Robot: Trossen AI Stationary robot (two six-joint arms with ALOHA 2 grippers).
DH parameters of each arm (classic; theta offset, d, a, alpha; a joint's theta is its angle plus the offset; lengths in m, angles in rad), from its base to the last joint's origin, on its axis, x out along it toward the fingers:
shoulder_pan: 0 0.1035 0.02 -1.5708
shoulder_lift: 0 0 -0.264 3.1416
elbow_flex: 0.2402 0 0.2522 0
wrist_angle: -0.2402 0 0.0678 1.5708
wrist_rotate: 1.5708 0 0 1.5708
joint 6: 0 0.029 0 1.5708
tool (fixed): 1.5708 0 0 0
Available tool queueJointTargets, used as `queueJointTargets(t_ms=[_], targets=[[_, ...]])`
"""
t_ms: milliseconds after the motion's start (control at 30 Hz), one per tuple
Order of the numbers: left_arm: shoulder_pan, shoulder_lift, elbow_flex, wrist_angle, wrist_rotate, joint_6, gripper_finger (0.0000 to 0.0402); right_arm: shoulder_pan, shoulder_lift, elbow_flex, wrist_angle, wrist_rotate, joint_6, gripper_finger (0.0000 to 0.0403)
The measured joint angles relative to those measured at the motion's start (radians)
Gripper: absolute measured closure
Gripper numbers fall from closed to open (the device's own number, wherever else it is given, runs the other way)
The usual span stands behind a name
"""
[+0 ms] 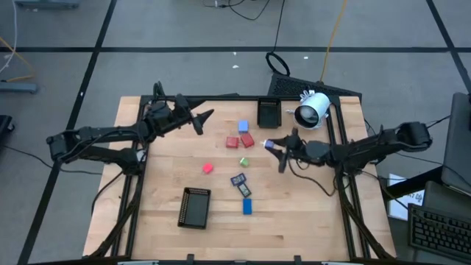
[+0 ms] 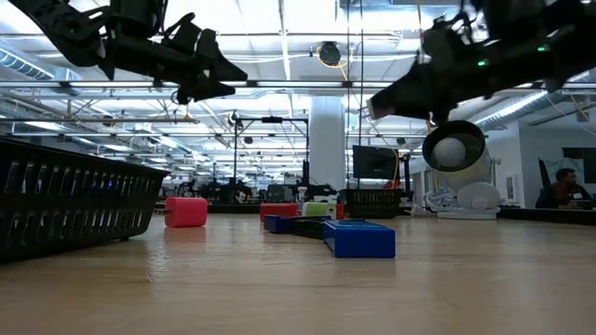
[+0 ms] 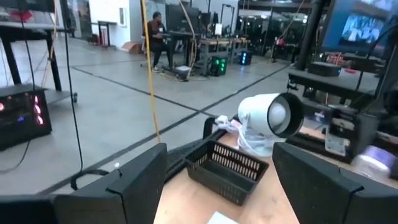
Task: Pick & Place Office items
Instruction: Put the purple charger adapter into the top black basket
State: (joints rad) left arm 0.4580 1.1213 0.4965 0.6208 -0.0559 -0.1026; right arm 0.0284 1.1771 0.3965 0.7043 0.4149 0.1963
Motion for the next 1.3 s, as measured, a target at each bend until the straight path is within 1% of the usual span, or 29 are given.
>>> queueJointTargets(t_ms=[100,267,400,533,667,767,933,1033,1300], targets=[[-0.001,-0.001,0.0,0.0,0.003,-0.036,0.0105,-0.081,0.045,0.048,-0.012,0.002,0.004,0.0269],[-0.003,-0.001,0.0,-0.004,0.007,-0.045,0.0105,-0.207,0.141,0.099,-0.013,0.001,0.055,0.0269],[-0.006,-0.001,0.0,-0.017,0.011,-0.049,0.0105,-0.271,0.232,0.11,-0.017,0.007,0.059,0.0269],[-0.016,0.008,0.0,-0.022,0.011,-0.058,0.0105,-0.318,0.295,0.12,-0.002,0.033,0.076,0.0269],[-0.03,0.02,0.0,-0.017,0.011,-0.058,0.0105,-0.35,0.325,0.126,0.02,0.035,0.041,0.0269],[-0.038,0.02,0.0,-0.022,0.011,-0.061,0.0105,-0.367,0.329,0.126,0.017,0.061,0.025,0.0269],[-0.062,0.025,0.0,-0.032,0.01,-0.065,0.0105,-0.383,0.329,0.125,0.011,0.062,-0.005,0.0267],[-0.078,0.024,0.0,-0.029,0.01,-0.065,0.0105,-0.396,0.329,0.125,0.005,0.089,-0.008,0.0262],[-0.108,0.024,0.0,-0.047,0.01,-0.064,0.0105,-0.422,0.329,0.125,0.003,0.083,-0.009,0.0247]])
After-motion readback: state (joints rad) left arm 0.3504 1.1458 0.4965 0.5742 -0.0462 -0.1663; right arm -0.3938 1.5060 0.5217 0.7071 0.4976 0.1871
